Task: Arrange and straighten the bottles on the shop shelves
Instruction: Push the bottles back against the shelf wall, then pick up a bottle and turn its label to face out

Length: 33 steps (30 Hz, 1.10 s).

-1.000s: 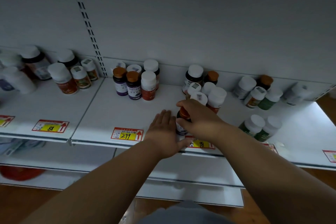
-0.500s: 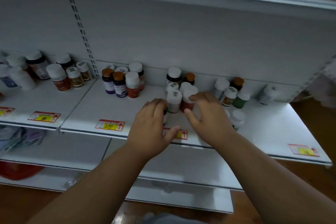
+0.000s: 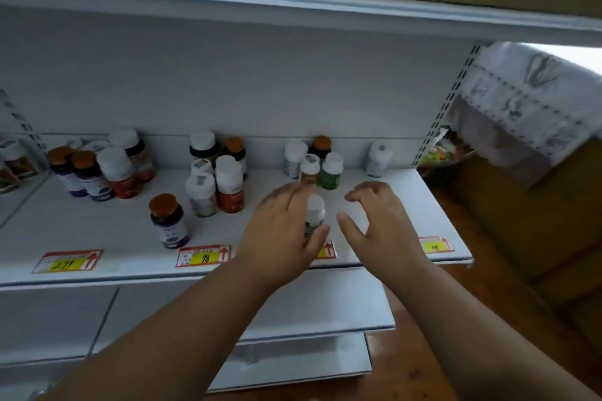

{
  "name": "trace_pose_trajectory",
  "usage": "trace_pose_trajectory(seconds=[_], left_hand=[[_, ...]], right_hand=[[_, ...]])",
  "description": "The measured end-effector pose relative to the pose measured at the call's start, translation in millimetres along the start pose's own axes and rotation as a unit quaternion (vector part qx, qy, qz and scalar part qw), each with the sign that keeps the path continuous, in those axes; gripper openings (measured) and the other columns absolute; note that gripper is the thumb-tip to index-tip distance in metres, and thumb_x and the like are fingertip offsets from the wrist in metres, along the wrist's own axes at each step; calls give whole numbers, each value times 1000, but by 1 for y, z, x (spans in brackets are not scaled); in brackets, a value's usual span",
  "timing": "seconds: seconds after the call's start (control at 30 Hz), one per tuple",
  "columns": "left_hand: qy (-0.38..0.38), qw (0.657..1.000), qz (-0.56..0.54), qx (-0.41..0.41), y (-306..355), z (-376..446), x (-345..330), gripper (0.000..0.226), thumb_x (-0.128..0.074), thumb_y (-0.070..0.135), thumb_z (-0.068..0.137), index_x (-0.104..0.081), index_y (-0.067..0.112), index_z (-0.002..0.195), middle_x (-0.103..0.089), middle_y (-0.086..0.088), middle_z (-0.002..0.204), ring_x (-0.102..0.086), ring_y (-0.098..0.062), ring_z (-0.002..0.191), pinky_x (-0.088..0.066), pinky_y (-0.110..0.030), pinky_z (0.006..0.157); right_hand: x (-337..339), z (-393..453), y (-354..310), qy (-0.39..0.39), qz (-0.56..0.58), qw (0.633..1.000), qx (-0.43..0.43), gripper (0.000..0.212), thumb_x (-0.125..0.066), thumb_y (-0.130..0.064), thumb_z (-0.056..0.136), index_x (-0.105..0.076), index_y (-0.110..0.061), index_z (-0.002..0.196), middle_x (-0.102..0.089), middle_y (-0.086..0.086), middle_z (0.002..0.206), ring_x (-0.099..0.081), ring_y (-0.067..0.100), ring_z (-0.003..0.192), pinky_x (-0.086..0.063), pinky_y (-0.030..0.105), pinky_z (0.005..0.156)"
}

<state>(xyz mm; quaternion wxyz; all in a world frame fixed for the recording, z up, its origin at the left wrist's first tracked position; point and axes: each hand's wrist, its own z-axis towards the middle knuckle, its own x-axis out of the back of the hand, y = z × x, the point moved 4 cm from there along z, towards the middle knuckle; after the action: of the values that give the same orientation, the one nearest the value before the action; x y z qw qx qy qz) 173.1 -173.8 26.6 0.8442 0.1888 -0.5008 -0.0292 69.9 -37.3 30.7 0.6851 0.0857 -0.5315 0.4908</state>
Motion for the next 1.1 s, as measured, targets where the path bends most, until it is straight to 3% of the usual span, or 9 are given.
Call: trace_pose_trajectory(seconds=[0.17, 0.37, 0.53, 0.6, 0.73, 0.87, 1.03, 1.1], left_hand=[[-26, 999, 15, -20, 19, 49, -31, 61, -58, 49, 86, -46, 13, 134, -54, -8, 132, -51, -27, 117, -40, -36, 98], [-100, 995, -11, 22, 32, 87, -79, 69, -45, 59, 90, -19, 28, 146, -29, 4, 151, -31, -19, 135, -32, -37, 109], [-81, 994, -12, 74, 43, 107, -106, 68, -46, 56, 89, -25, 25, 146, -32, 3, 149, -33, -18, 133, -32, -36, 108], [-68, 993, -6, 92, 47, 112, -113, 68, -47, 54, 88, -29, 22, 145, -35, 0, 147, -35, -20, 132, -32, -36, 108], [-40, 992, -1, 124, 59, 121, -125, 66, -50, 50, 90, -33, 17, 144, -38, -4, 145, -34, -22, 133, -29, -35, 108], [-42, 986, 0, 160, 70, 115, -139, 65, -49, 50, 91, -29, 21, 145, -34, -1, 147, -33, -22, 132, -28, -32, 105], [-61, 978, -7, 199, 70, 113, -146, 68, -47, 55, 90, -25, 25, 147, -29, 1, 150, -31, -21, 135, -29, -35, 107], [-66, 973, -26, 219, 69, 112, -148, 70, -46, 59, 88, -24, 27, 146, -28, 3, 151, -30, -20, 136, -30, -37, 108]], right_hand=[[6, 23, 49, 19, -2, 999, -50, 31, -57, -45, 87, -55, -29, 113, -49, -6, 124, -51, 15, 109, -45, 26, 88], [4, 61, 114, -8, 2, 999, -46, 37, -59, -44, 88, -51, -29, 121, -47, -4, 127, -54, 18, 104, -49, 30, 85], [-14, 111, 177, -72, 35, 994, -72, 51, -61, -40, 88, -44, -30, 135, -44, 2, 138, -51, 23, 118, -45, 31, 94], [-24, 128, 199, -101, 28, 992, -76, 52, -62, -39, 87, -40, -37, 134, -42, 3, 140, -51, 25, 118, -46, 32, 91], [-46, 152, 223, -171, 26, 984, -52, 49, -61, -37, 87, -39, -39, 131, -42, 6, 135, -58, 26, 99, -46, 28, 73], [-55, 159, 231, -157, 55, 986, -29, 35, -61, -30, 86, -41, -37, 114, -49, 6, 121, -58, 24, 83, -48, 33, 67], [-47, 161, 228, -168, 63, 984, -1, 28, -63, -39, 84, -43, -33, 104, -53, 0, 111, -57, 21, 85, -51, 36, 67], [-40, 153, 226, -193, 141, 970, -46, 32, -64, -47, 82, -45, -34, 104, -59, -3, 101, -61, 18, 82, -55, 37, 63]])
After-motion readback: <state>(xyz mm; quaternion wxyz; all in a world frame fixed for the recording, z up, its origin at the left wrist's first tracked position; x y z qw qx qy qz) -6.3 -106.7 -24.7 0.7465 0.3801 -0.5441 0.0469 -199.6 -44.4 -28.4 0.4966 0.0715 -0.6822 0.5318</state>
